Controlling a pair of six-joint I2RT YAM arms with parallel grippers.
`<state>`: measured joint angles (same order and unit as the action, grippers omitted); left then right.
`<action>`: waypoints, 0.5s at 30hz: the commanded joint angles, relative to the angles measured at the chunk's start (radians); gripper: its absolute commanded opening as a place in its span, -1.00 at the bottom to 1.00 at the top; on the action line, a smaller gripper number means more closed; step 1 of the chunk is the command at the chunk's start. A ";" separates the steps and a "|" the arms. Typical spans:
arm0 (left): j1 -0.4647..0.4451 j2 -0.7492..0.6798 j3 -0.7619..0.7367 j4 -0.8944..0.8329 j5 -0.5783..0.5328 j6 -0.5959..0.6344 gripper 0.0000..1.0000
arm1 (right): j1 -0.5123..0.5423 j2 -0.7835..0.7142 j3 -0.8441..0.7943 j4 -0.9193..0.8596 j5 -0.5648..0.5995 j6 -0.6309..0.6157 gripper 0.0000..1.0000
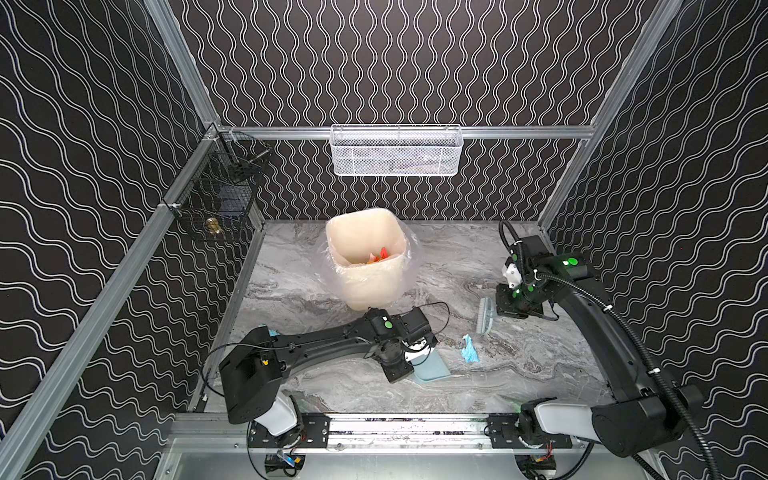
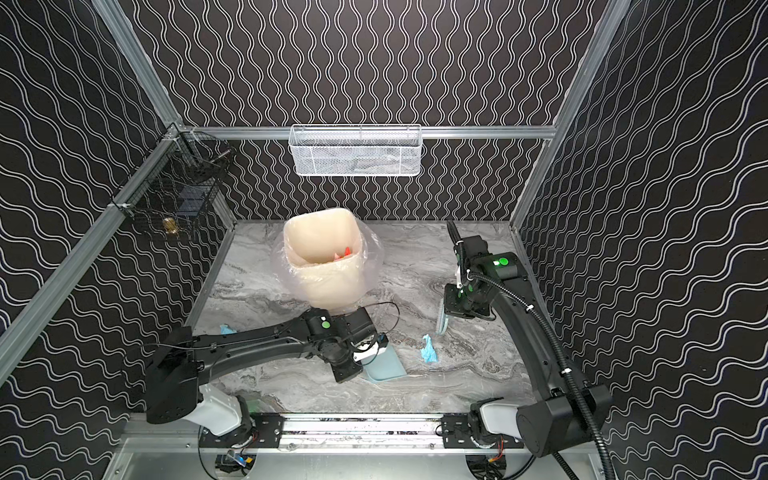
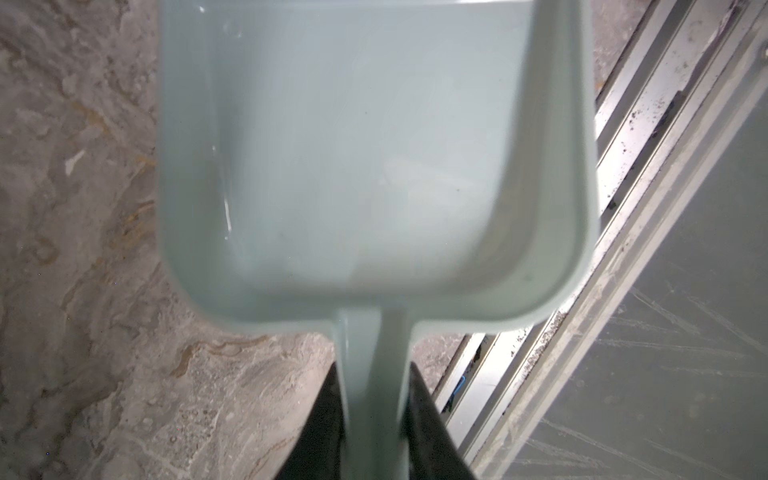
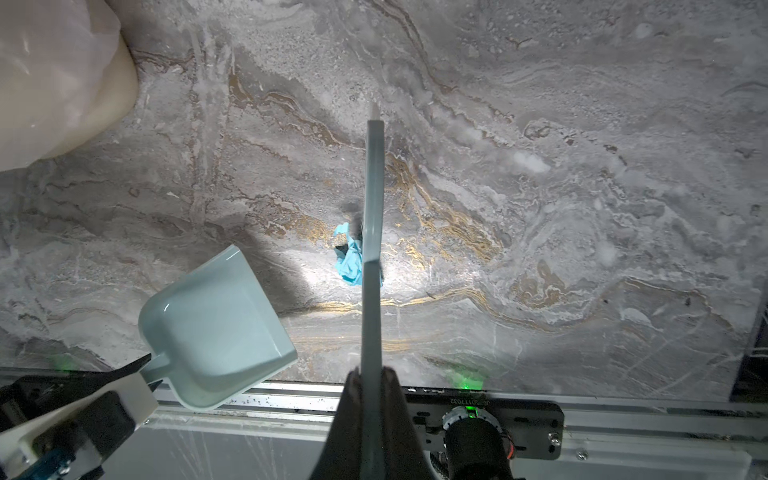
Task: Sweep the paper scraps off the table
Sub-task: 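Sweep the light-blue scrap toward the dustpan with the right-held brush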
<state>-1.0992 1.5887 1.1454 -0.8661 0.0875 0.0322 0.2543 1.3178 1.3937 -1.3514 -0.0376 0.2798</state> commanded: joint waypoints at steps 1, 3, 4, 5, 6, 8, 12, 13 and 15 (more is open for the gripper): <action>-0.009 0.036 0.017 0.042 -0.013 0.046 -0.95 | 0.001 0.005 -0.006 -0.068 0.082 -0.003 -1.00; -0.014 0.067 0.029 0.051 -0.019 0.063 -0.96 | 0.001 0.017 -0.025 -0.077 0.082 -0.007 -1.00; -0.016 0.080 0.037 0.056 -0.023 0.071 -0.96 | 0.005 0.021 -0.036 -0.071 0.072 -0.009 -1.00; -0.016 0.091 0.043 0.062 -0.028 0.075 -0.96 | 0.006 0.028 -0.044 -0.071 0.070 -0.006 -1.00; -0.016 0.101 0.050 0.066 -0.031 0.079 -0.96 | 0.011 0.036 -0.053 -0.068 0.067 -0.008 -1.00; -0.018 0.122 0.062 0.080 -0.035 0.089 -0.96 | 0.014 0.044 -0.067 -0.058 0.079 -0.007 -1.00; -0.018 0.169 0.093 0.105 -0.050 0.104 -0.96 | 0.023 0.065 -0.095 -0.033 0.051 -0.020 -1.00; -0.018 0.181 0.101 0.109 -0.051 0.106 -0.97 | 0.029 0.069 -0.103 -0.027 0.044 -0.023 -1.00; -0.018 0.204 0.117 0.115 -0.055 0.110 -0.97 | 0.045 0.078 -0.110 -0.023 0.041 -0.024 -1.00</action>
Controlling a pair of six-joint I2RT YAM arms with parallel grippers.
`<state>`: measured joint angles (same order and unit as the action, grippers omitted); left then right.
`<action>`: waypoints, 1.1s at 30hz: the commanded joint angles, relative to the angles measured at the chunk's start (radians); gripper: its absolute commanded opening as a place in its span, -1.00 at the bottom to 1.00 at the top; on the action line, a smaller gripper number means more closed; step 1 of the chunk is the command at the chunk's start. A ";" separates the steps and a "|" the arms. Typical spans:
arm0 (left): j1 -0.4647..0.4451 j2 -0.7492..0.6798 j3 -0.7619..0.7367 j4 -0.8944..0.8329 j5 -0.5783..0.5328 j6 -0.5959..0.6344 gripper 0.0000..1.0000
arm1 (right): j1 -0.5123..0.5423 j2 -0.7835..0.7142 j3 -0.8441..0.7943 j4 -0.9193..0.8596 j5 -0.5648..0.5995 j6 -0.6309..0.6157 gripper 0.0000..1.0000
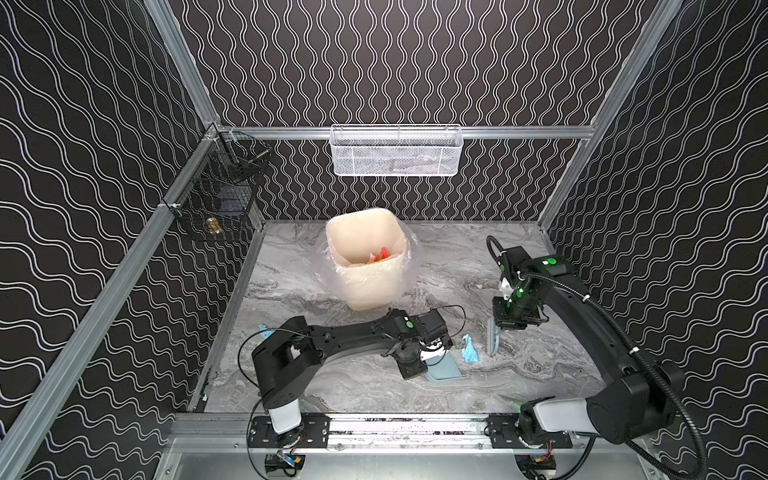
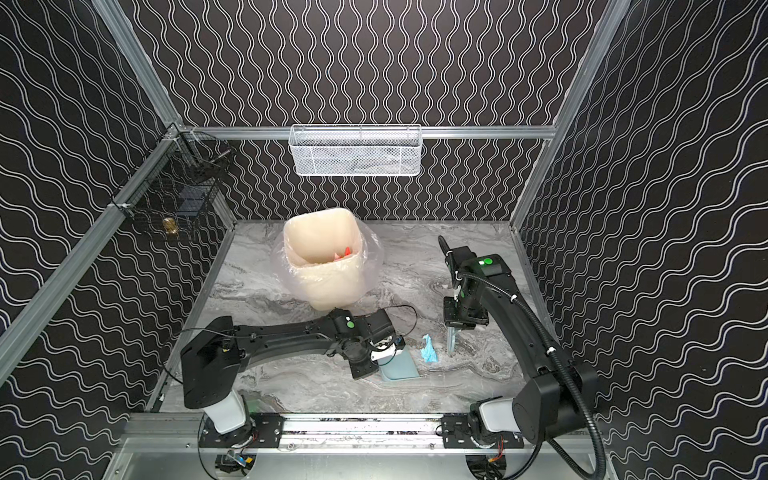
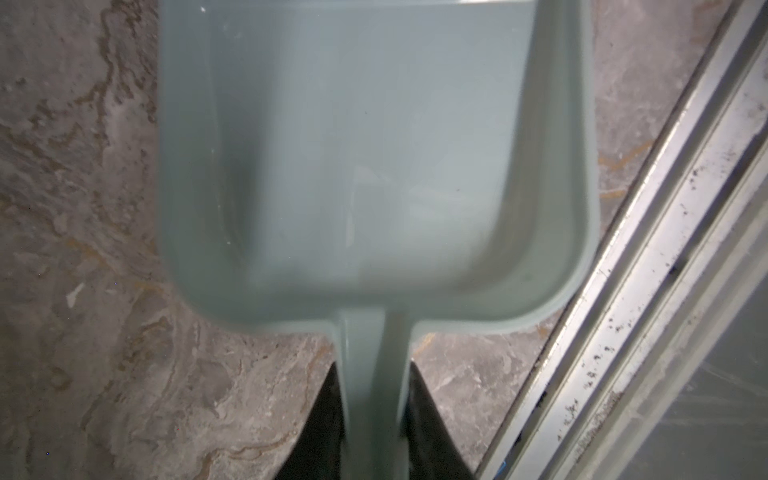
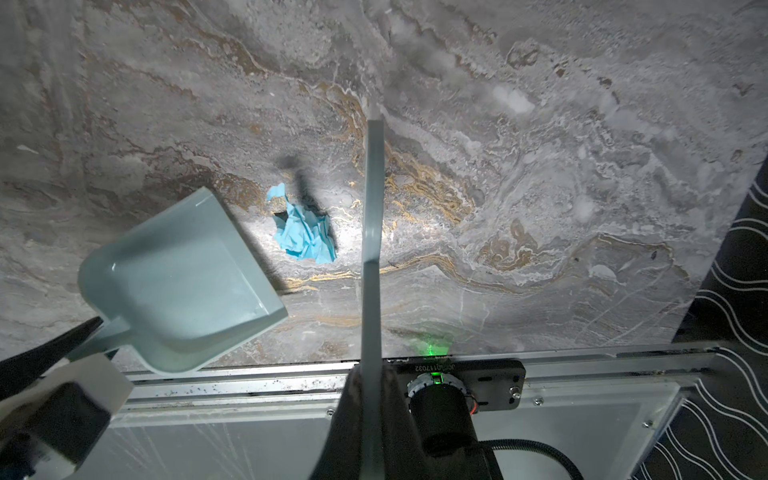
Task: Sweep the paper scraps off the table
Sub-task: 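Sweep the light-blue scrap toward the dustpan with the right-held brush, then lift the dustpan toward the beige bin with the left gripper while the right draws back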
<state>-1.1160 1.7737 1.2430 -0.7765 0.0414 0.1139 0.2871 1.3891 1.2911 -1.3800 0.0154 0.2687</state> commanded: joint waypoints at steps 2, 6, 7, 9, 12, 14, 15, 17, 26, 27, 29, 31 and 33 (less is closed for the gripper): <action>0.000 0.037 0.031 0.029 -0.020 0.029 -0.97 | 0.022 0.015 -0.008 0.010 -0.016 -0.016 -1.00; -0.001 0.056 0.045 0.040 -0.032 0.023 -0.97 | 0.047 0.041 -0.004 0.018 -0.031 -0.024 -1.00; 0.000 0.059 0.048 0.040 -0.032 0.023 -0.97 | 0.056 0.046 -0.003 0.019 -0.034 -0.025 -1.00; -0.001 0.065 0.050 0.041 -0.032 0.023 -0.97 | 0.077 0.059 -0.001 0.022 -0.039 -0.028 -1.00; -0.001 0.074 0.043 0.045 -0.041 0.026 -0.98 | 0.117 0.080 0.007 0.022 -0.048 -0.031 -1.00; -0.001 0.082 0.036 0.051 -0.043 0.024 -0.98 | 0.142 0.092 0.014 0.022 -0.058 -0.032 -1.00; -0.001 0.081 0.033 0.056 -0.046 0.024 -0.98 | 0.144 0.099 0.018 0.024 -0.068 -0.033 -1.00; -0.001 0.082 0.025 0.064 -0.054 0.020 -0.98 | 0.197 0.111 0.030 0.025 -0.088 -0.028 -1.00; 0.000 0.069 -0.005 0.122 -0.083 -0.009 -1.00 | 0.308 0.114 0.048 0.083 -0.242 0.033 -1.00; 0.001 0.065 -0.009 0.130 -0.085 -0.012 -1.00 | 0.314 0.111 0.044 0.089 -0.255 0.036 -1.00; 0.001 0.060 -0.016 0.141 -0.092 -0.016 -1.00 | 0.315 0.102 0.034 0.092 -0.272 0.043 -1.00; 0.001 0.052 -0.026 0.155 -0.096 -0.020 -1.00 | 0.309 0.090 0.029 0.075 -0.245 0.051 -1.00; 0.002 0.041 -0.040 0.173 -0.102 -0.024 -1.00 | 0.284 0.078 0.024 0.060 -0.223 0.046 -1.00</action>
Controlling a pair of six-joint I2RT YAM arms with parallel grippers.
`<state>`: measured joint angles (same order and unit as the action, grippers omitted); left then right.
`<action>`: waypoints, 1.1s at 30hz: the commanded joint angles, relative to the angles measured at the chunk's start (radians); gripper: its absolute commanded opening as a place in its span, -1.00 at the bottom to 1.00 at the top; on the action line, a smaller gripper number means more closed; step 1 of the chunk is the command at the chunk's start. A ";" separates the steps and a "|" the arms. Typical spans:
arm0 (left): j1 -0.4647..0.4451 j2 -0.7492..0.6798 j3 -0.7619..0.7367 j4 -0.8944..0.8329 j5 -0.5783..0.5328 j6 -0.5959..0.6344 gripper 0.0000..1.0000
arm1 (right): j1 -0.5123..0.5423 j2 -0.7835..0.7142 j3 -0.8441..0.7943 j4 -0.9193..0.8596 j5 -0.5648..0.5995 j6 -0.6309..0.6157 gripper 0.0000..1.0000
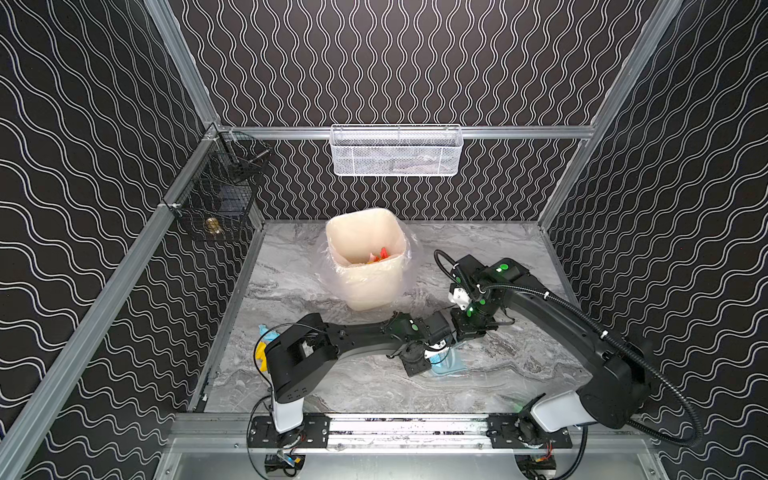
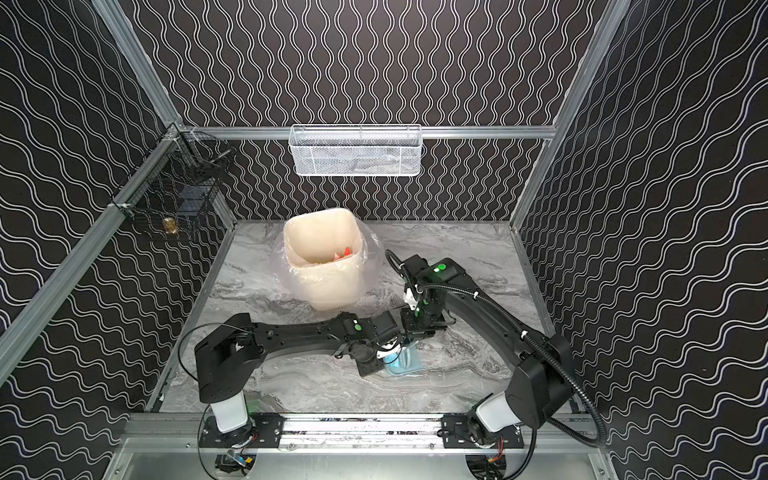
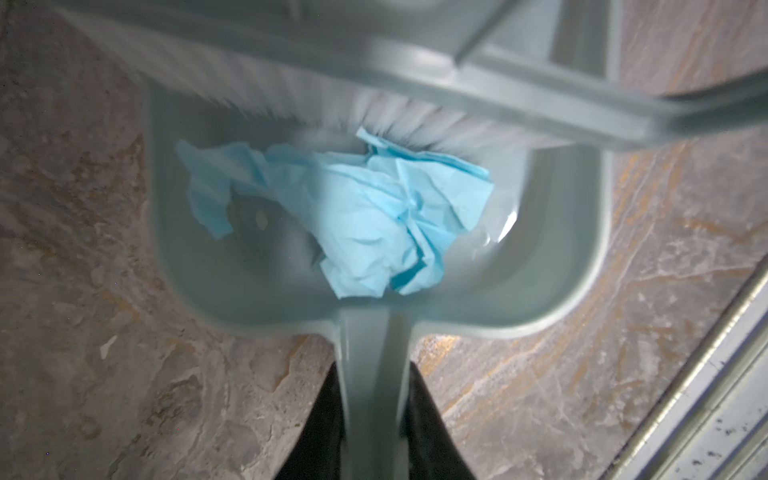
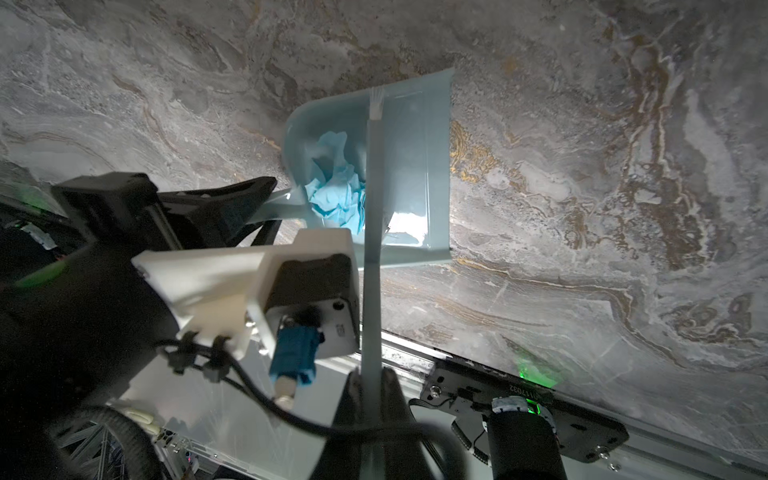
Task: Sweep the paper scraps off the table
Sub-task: 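Lift the dustpan toward the beige bin with the left gripper while the right draws back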
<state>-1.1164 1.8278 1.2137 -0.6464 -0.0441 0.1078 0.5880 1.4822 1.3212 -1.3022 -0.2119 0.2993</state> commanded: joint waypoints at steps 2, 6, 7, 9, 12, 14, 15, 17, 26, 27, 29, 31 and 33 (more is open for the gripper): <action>0.003 -0.031 -0.031 0.069 -0.018 -0.024 -1.00 | -0.052 -0.032 -0.004 -0.031 0.017 0.005 -1.00; 0.004 -0.068 -0.071 0.114 -0.030 -0.033 -1.00 | -0.104 -0.052 0.026 -0.063 0.034 -0.022 -1.00; 0.004 -0.079 -0.078 0.123 -0.036 -0.035 -1.00 | -0.120 -0.056 0.035 -0.070 0.032 -0.030 -1.00; 0.004 -0.099 -0.086 0.128 -0.047 -0.038 -1.00 | -0.145 -0.065 0.055 -0.080 0.032 -0.042 -1.00; 0.004 -0.147 -0.099 0.127 -0.057 -0.045 -1.00 | -0.210 -0.076 0.080 -0.090 0.031 -0.066 -1.00; 0.003 -0.193 -0.106 0.116 -0.065 -0.053 -1.00 | -0.243 -0.082 0.092 -0.092 0.032 -0.084 -1.00; 0.005 -0.212 -0.105 0.103 -0.069 -0.059 -1.00 | -0.258 -0.085 0.096 -0.090 0.032 -0.091 -1.00; 0.005 -0.252 -0.094 0.059 -0.080 -0.068 -1.00 | -0.288 -0.091 0.102 -0.085 0.023 -0.105 -1.00; 0.005 -0.441 -0.007 -0.170 -0.158 -0.136 -1.00 | -0.380 -0.096 0.095 -0.029 -0.050 -0.144 -1.00; 0.004 -0.458 0.009 -0.198 -0.169 -0.146 -1.00 | -0.388 -0.096 0.087 -0.020 -0.060 -0.150 -1.00; 0.005 -0.487 0.040 -0.244 -0.193 -0.165 -1.00 | -0.400 -0.093 0.082 -0.011 -0.071 -0.158 -1.00; 0.004 -0.517 0.081 -0.297 -0.217 -0.184 -1.00 | -0.410 -0.090 0.079 -0.006 -0.079 -0.167 -1.00; 0.005 -0.535 0.122 -0.343 -0.238 -0.200 -1.00 | -0.420 -0.088 0.076 -0.001 -0.089 -0.175 -1.00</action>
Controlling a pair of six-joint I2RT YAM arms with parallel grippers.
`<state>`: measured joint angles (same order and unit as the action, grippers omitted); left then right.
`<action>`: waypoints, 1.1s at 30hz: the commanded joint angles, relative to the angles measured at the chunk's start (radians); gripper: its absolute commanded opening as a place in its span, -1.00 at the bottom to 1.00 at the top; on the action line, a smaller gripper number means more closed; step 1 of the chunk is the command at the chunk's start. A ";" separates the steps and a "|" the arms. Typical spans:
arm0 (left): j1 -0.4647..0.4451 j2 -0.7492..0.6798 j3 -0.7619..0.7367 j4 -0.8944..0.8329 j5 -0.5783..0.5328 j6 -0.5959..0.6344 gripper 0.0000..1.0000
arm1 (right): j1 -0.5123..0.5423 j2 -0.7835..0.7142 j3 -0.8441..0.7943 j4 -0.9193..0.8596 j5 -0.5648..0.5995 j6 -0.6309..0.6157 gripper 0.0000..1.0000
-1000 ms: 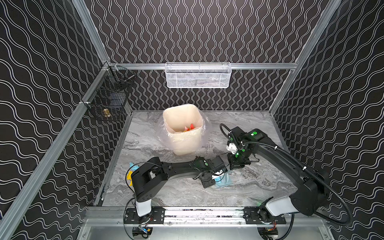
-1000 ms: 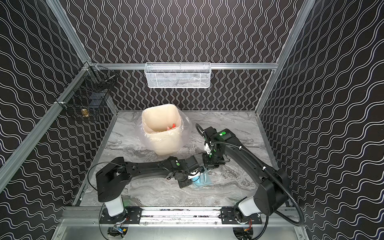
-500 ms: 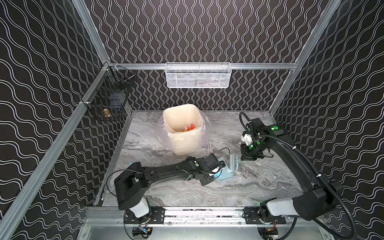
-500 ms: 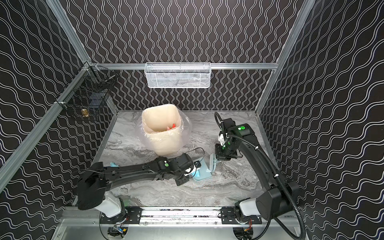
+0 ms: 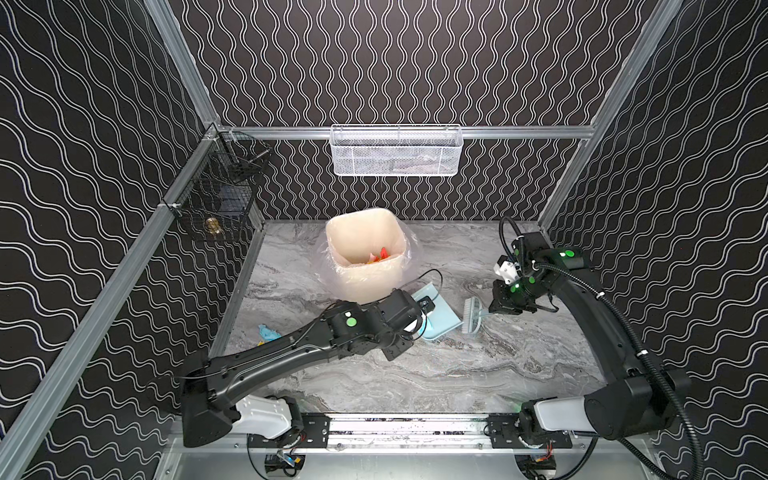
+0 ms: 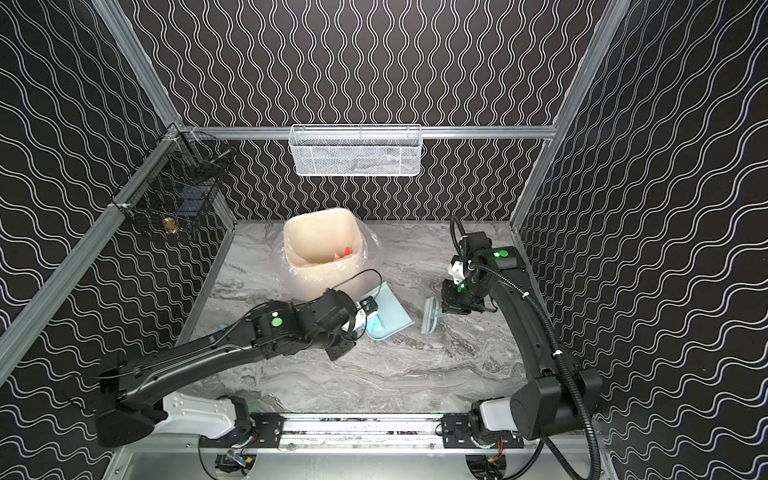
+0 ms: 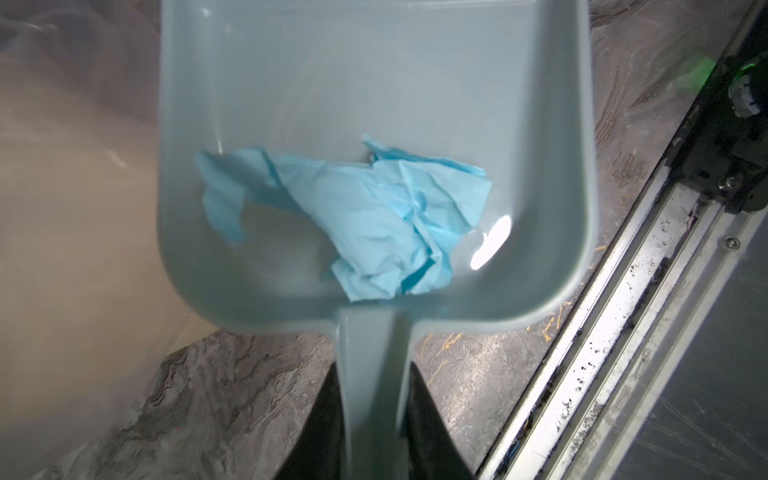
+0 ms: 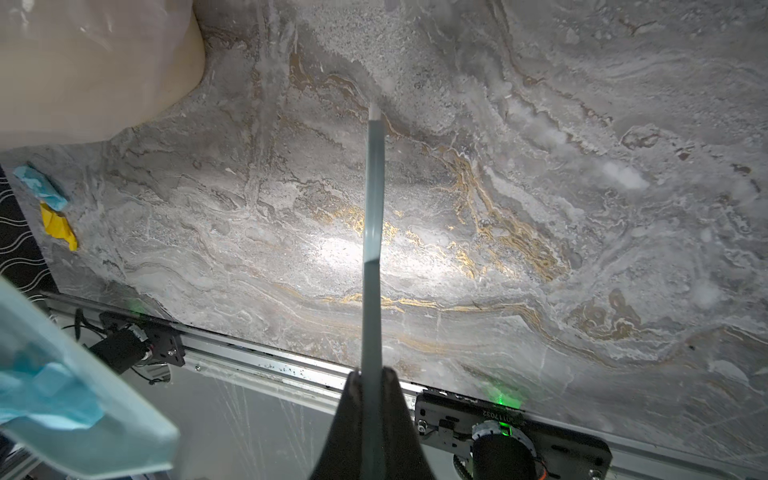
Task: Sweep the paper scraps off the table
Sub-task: 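Lift the dustpan toward the beige bin with the left gripper while the right draws back, then tilt the dustpan over the beige bin with the left gripper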
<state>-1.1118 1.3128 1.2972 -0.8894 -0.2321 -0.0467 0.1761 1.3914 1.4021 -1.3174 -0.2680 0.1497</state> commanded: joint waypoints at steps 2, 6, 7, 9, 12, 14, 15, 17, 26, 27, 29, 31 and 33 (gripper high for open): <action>0.002 -0.029 0.083 -0.146 -0.072 -0.062 -1.00 | -0.021 0.004 -0.010 0.024 -0.047 -0.031 -1.00; 0.004 -0.038 0.181 -0.242 -0.122 -0.100 -0.99 | -0.033 0.010 -0.013 0.029 -0.063 -0.039 -1.00; 0.008 -0.040 0.205 -0.268 -0.131 -0.106 -0.99 | -0.035 0.011 -0.014 0.030 -0.066 -0.041 -1.00; 0.021 -0.039 0.250 -0.314 -0.154 -0.116 -0.98 | -0.037 0.013 -0.016 0.035 -0.072 -0.044 -1.00; 0.064 -0.044 0.314 -0.379 -0.174 -0.117 -0.98 | -0.040 0.016 -0.018 0.038 -0.082 -0.048 -1.00; 0.109 -0.047 0.353 -0.415 -0.175 -0.101 -0.97 | -0.042 0.019 -0.015 0.039 -0.088 -0.051 -1.00; 0.136 -0.047 0.371 -0.430 -0.170 -0.089 -0.97 | -0.043 0.020 -0.013 0.038 -0.091 -0.053 -1.00; 0.187 -0.050 0.400 -0.457 -0.173 -0.060 -0.96 | -0.044 0.022 -0.007 0.037 -0.095 -0.056 -1.00; 0.467 0.008 0.516 -0.475 -0.185 0.152 -0.95 | -0.050 0.024 0.022 0.017 -0.114 -0.062 -1.00; 0.497 0.025 0.532 -0.475 -0.188 0.174 -0.95 | -0.050 0.025 0.025 0.010 -0.118 -0.064 -1.00; 0.535 0.053 0.557 -0.472 -0.204 0.212 -0.94 | -0.052 0.024 0.029 0.003 -0.124 -0.065 -1.00; 0.564 0.089 0.581 -0.465 -0.216 0.255 -0.94 | -0.054 0.019 0.029 0.000 -0.130 -0.066 -1.00; 0.576 0.129 0.604 -0.452 -0.226 0.301 -0.94 | -0.055 0.015 0.022 0.000 -0.136 -0.066 -1.00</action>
<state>-0.5533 1.4071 1.8774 -1.3556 -0.4328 0.1516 0.1223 1.4139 1.4216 -1.2896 -0.3794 0.0963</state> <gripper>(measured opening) 0.215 0.088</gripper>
